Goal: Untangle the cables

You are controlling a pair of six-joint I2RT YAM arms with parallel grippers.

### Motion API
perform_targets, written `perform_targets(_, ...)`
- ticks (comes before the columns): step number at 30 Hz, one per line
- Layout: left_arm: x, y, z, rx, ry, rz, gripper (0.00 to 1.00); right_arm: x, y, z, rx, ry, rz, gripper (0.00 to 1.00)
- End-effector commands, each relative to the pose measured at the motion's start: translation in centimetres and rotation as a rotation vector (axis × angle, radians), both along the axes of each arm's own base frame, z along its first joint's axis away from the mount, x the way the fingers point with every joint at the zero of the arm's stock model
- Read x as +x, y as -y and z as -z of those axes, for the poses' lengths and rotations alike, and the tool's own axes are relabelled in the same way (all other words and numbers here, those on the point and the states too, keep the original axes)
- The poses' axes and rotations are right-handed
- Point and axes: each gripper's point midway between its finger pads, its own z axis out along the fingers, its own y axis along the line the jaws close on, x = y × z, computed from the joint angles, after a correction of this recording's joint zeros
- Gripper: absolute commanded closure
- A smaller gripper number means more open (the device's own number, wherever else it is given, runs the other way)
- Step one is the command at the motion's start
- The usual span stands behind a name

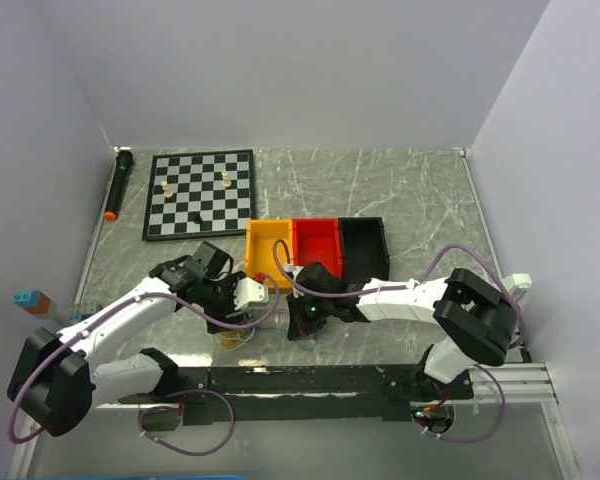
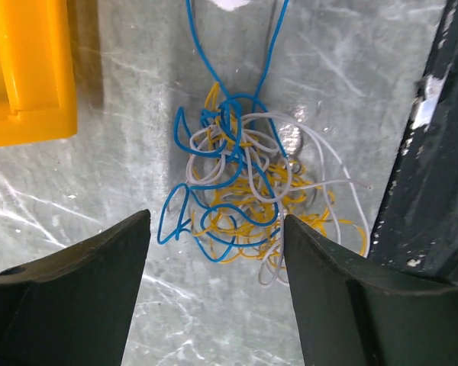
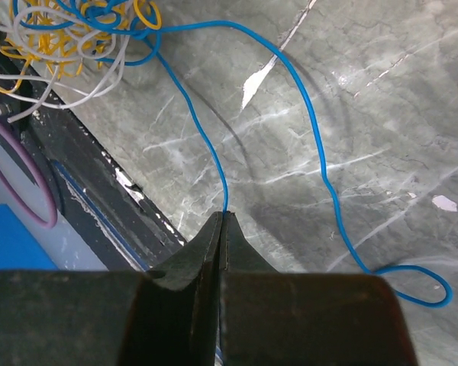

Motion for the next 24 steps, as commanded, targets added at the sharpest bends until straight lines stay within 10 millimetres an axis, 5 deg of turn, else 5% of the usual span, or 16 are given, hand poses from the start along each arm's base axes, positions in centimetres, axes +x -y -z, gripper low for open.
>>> perform_targets(1,0.1,-0.5,0.7,0.032,0.027,0.049,0.27,0.2,-0.4,-1.3,0.052,0.02,0.001,1.0)
perform_targets(4,-1.4,-1.1,1.3,0.059,-0.032,0.092,0.45,0.1,0.1,-1.4,0.051,0.022,0.009,1.0)
perform_targets(6,-1.7,-1.4,1.4,0.091,-0.073,0.1,0.75,0.0,0.7,-1.4,0.04,0.028,0.02,1.0)
perform_targets(7,-1.4,-1.4,1.3,0.102,-0.08,0.084,0.99,0.0,0.9,-1.4,0.036,0.033,0.026,1.0)
perform_targets(11,0.3,-1.7,0.0,0.115,-0.052,0.014,0.99,-0.1,2.7,-1.8,0.011,0.052,0.072,1.0)
perform_targets(14,2.5,-1.6,-3.0,0.056,0.061,-0.045,0.99,0.2,4.7,-2.1,-0.031,0.082,0.142,1.0)
perform_targets(18,4.8,-3.3,-5.7,0.028,0.175,-0.116,0.99,1.3,9.1,-2.6,-0.121,0.153,0.309,1.0)
perform_targets(24,5.1,-5.1,-6.0,0.062,0.23,-0.164,0.99,2.5,16.2,-4.3,-0.207,0.22,0.595,1.0)
